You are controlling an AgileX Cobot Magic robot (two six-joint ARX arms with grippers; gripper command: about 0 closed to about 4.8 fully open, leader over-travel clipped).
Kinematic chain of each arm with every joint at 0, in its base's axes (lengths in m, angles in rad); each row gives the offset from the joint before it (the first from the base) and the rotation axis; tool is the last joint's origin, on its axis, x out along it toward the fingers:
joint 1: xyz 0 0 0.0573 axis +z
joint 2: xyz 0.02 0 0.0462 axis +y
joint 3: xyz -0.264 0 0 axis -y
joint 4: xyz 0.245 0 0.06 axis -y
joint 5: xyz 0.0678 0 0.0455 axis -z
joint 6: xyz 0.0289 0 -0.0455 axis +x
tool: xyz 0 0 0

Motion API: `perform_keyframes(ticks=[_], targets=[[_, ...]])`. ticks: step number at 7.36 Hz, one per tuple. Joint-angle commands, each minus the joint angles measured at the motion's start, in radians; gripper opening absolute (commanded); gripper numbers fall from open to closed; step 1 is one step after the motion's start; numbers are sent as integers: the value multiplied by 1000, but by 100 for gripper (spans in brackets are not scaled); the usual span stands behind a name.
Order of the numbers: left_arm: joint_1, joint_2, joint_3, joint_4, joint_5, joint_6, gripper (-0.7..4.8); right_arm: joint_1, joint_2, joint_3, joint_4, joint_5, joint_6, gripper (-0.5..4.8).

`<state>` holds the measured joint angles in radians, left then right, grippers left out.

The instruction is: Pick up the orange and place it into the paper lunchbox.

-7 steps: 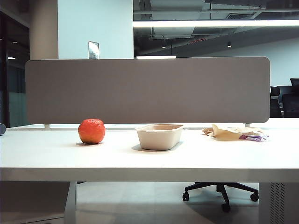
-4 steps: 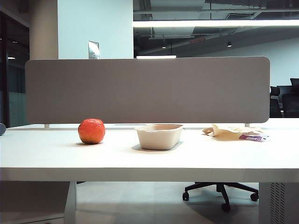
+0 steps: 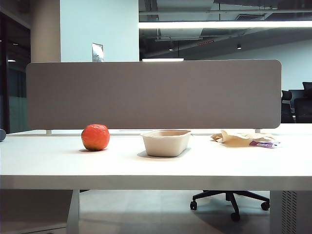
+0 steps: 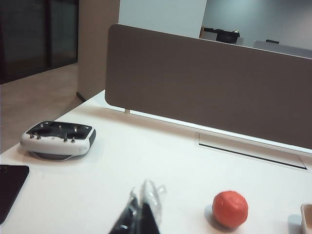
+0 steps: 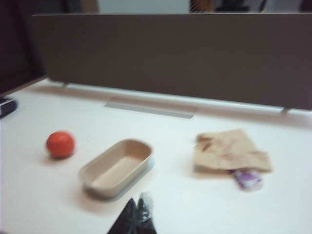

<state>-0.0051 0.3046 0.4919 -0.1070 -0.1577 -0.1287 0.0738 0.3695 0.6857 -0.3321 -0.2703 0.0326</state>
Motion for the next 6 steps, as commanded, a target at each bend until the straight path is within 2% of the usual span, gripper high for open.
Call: perform_keyframes(ticks=[1, 2, 3, 4, 5, 6], targets=[[-2, 349, 272, 12, 116, -37, -5, 161, 278, 222, -82, -43, -93, -4], [-2, 373, 290, 12, 132, -37, -5, 205, 299, 227, -91, -38, -93, -3], [-2, 414, 317, 11, 152, -38, -5, 299, 328, 227, -113, 2, -94, -3], [-2, 460, 336, 18, 213, -48, -5, 447, 367, 227, -159, 114, -89, -3], [-4, 471, 337, 16, 226, -47, -5, 542, 393, 227, -152, 196, -83, -3], [-20, 472, 337, 18, 226, -43, -5, 593, 412, 227, -150, 244, -35, -3]])
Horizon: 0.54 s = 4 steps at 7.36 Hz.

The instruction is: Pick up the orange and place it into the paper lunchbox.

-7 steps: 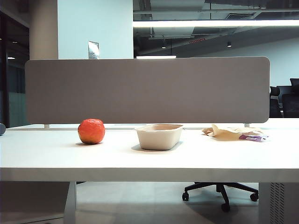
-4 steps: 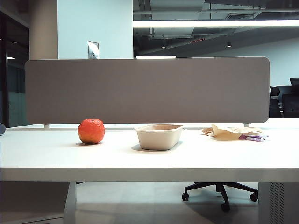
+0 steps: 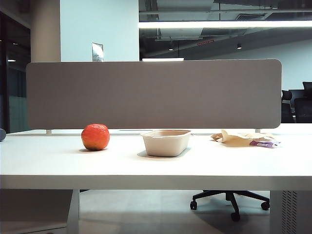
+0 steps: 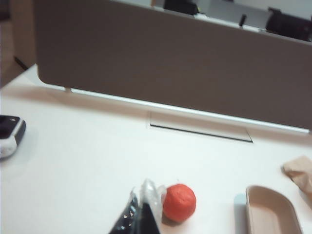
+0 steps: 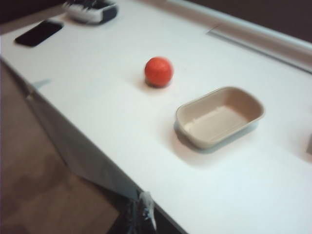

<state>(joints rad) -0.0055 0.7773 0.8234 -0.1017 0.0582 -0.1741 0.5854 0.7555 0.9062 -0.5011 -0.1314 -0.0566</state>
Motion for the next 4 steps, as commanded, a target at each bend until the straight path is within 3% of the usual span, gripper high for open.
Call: perform_keyframes(ticks=[1, 3, 4], targets=[[-45, 0, 6, 14, 11, 11, -5, 113, 51, 6, 23, 115, 101, -3], [-145, 58, 7, 14, 23, 105, -5, 111, 76, 6, 55, 166, 170, -3], [-152, 193, 27, 34, 79, 118, -5, 111, 76, 6, 125, 173, 169, -3]])
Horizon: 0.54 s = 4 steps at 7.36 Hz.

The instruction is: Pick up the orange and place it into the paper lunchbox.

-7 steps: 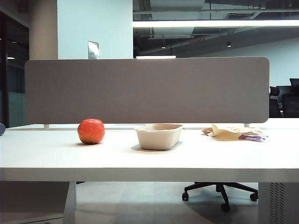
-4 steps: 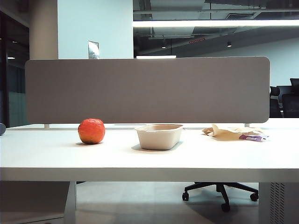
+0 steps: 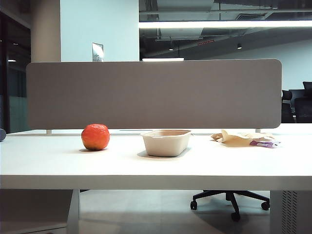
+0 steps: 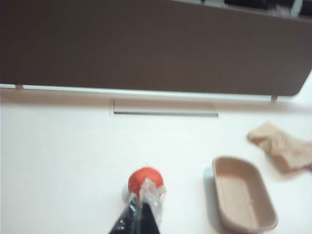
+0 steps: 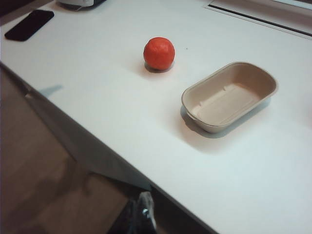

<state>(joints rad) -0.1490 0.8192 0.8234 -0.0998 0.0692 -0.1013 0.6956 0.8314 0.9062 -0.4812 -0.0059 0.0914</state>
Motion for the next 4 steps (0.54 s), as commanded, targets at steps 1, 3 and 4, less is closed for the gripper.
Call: perform_keyframes(ticks=[1, 3, 4], targets=[[-9, 225, 31, 113, 120, 67, 111, 0, 0, 6, 103, 50, 21, -3], [-9, 446, 55, 288, 138, 106, 479, 0, 0, 6, 104, 53, 20, -3], [-9, 493, 76, 308, 137, 106, 479, 0, 0, 6, 104, 53, 20, -3]])
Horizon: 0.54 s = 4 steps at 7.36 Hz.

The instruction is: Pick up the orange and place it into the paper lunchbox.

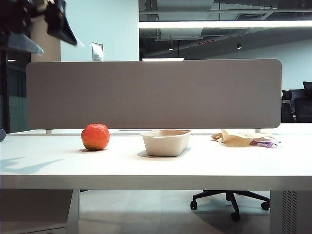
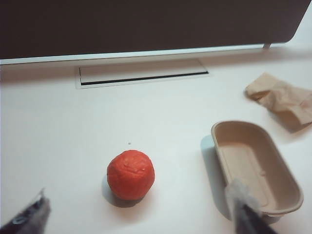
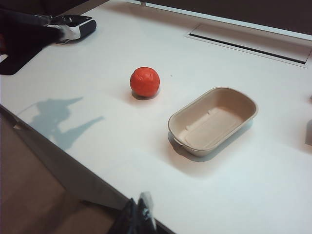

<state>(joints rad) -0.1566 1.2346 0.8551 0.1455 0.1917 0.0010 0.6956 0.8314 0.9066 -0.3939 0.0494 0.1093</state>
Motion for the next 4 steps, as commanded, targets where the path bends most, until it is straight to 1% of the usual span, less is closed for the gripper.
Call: perform_keyframes(ticks=[1, 2, 4], targets=[[-1, 325, 187, 154, 13, 4, 479, 0, 0, 6, 11, -3, 2, -3], [-1, 772, 431, 262, 11, 3, 479, 0, 0, 6, -39, -3, 3, -3], [-3, 848, 451, 275, 14, 3, 479, 0, 0, 6, -60, -3, 3, -3]])
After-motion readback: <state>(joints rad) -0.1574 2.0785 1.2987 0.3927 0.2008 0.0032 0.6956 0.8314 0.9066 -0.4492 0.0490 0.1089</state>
